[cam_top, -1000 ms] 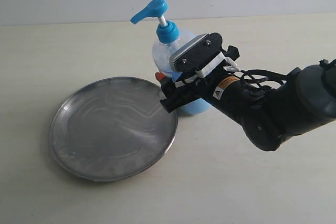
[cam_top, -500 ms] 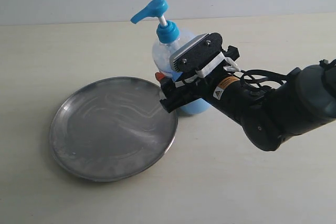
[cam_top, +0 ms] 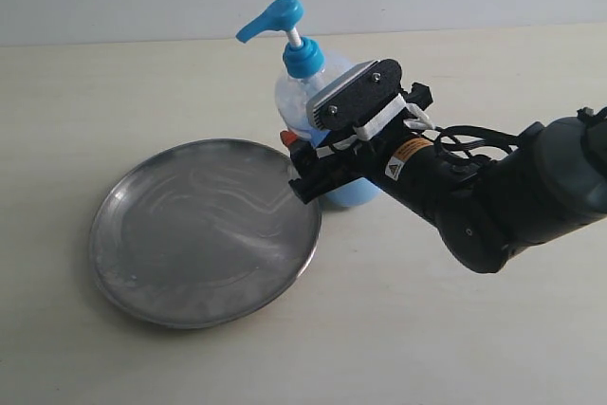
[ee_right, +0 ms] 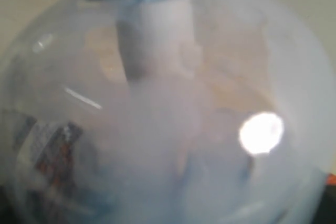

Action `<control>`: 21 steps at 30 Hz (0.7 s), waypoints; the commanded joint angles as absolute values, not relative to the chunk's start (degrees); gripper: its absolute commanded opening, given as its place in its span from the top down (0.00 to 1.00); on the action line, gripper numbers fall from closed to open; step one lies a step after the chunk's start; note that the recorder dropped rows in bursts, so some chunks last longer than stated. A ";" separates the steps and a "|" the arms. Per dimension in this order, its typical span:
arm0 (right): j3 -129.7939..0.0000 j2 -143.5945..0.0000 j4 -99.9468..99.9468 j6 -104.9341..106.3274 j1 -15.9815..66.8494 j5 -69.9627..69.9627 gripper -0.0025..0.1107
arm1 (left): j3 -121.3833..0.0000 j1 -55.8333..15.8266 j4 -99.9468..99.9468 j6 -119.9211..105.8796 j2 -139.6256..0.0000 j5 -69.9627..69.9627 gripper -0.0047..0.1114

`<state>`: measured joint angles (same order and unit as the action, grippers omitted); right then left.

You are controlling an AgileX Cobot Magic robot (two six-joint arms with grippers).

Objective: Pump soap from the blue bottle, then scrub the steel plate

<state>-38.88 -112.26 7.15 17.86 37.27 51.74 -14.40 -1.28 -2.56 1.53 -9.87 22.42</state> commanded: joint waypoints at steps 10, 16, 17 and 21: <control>-39.30 -111.27 4.28 17.94 37.34 52.74 0.98 | -23.79 -1.84 -2.90 1.22 -21.21 22.76 0.96; -39.30 -111.27 4.28 17.94 37.34 52.74 0.98 | -27.13 -3.48 -2.90 1.22 -24.50 23.87 0.96; -39.30 -111.27 4.28 17.94 37.34 52.74 0.98 | -27.55 -3.87 -2.90 1.22 -25.17 23.87 0.96; -39.30 -111.27 4.28 17.94 37.34 52.74 0.98 | -29.65 -4.83 -2.90 1.22 -27.59 23.87 0.96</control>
<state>-38.88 -112.13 5.22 17.86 37.27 51.29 -28.18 -4.21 -2.79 1.53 -26.17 23.97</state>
